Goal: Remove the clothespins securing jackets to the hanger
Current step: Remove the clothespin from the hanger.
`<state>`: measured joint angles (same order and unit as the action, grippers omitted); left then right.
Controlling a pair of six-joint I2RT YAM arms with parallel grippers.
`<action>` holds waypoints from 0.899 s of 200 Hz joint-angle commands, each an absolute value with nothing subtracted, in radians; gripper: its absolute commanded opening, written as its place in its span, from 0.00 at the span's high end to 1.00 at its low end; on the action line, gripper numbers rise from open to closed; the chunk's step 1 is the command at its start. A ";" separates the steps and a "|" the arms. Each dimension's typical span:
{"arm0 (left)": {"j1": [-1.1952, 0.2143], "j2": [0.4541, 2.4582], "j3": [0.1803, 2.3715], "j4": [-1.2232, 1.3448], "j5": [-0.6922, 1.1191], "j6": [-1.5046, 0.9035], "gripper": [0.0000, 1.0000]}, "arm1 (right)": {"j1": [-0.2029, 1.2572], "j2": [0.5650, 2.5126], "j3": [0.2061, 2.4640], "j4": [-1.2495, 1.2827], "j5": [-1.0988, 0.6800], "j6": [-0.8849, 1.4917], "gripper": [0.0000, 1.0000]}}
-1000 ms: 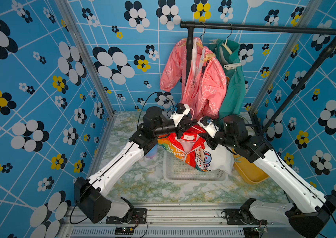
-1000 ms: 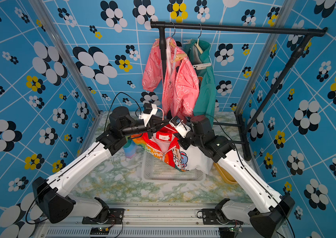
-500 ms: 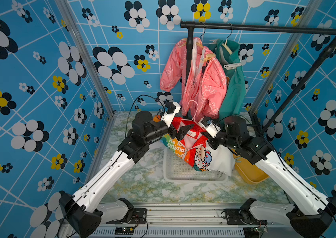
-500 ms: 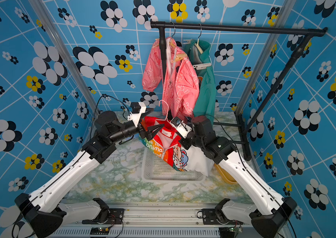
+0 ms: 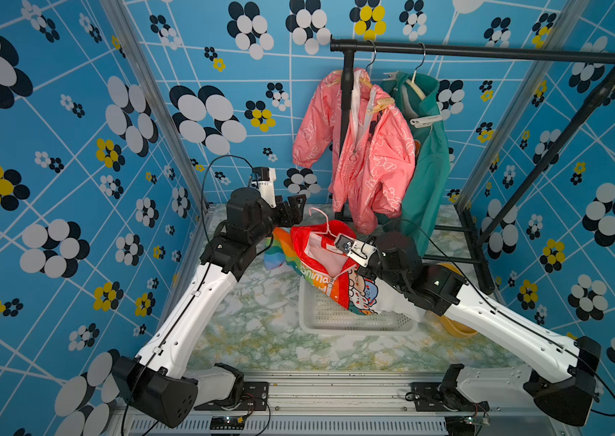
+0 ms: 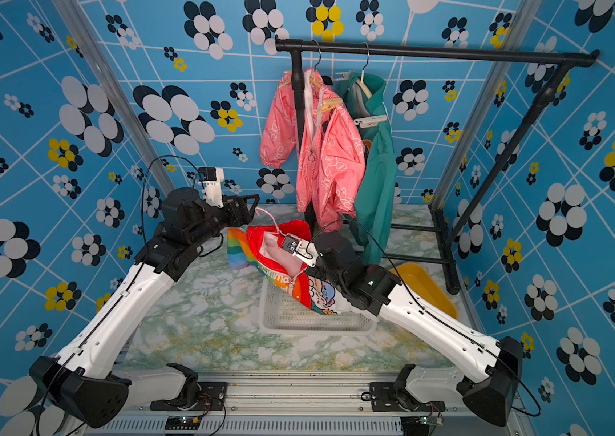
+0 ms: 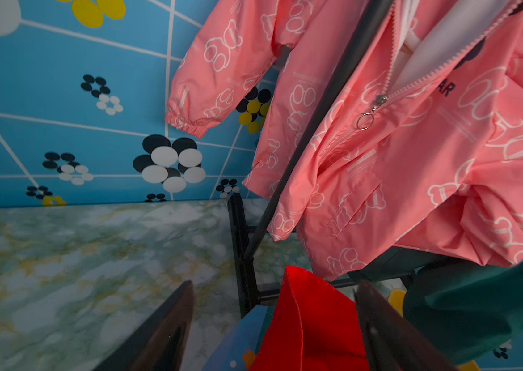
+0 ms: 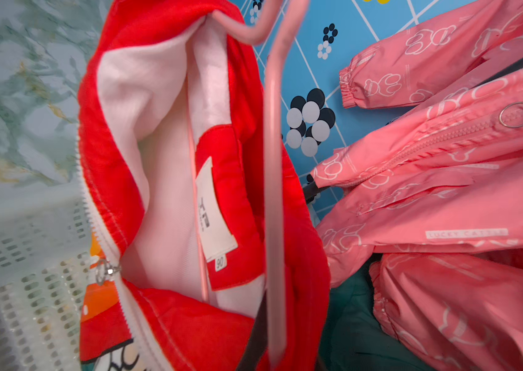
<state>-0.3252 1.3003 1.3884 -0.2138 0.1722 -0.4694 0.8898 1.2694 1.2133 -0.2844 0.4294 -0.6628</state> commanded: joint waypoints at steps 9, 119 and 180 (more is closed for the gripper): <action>-0.238 1.272 1.344 -0.197 0.334 -0.720 0.29 | 0.897 1.259 1.165 -0.060 0.584 -0.751 1.00; -0.142 1.332 1.318 -0.411 0.578 -0.997 0.26 | 0.933 1.304 1.065 0.159 0.711 -0.916 1.00; -0.143 1.404 1.320 -0.391 0.583 -1.043 0.30 | 0.956 1.311 1.049 0.164 0.717 -0.920 1.00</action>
<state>-0.1505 1.3739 1.3209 -0.3912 0.5556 -1.0115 0.9432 1.3266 1.0550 0.0868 0.6830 -0.9134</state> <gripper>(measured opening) 0.711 0.081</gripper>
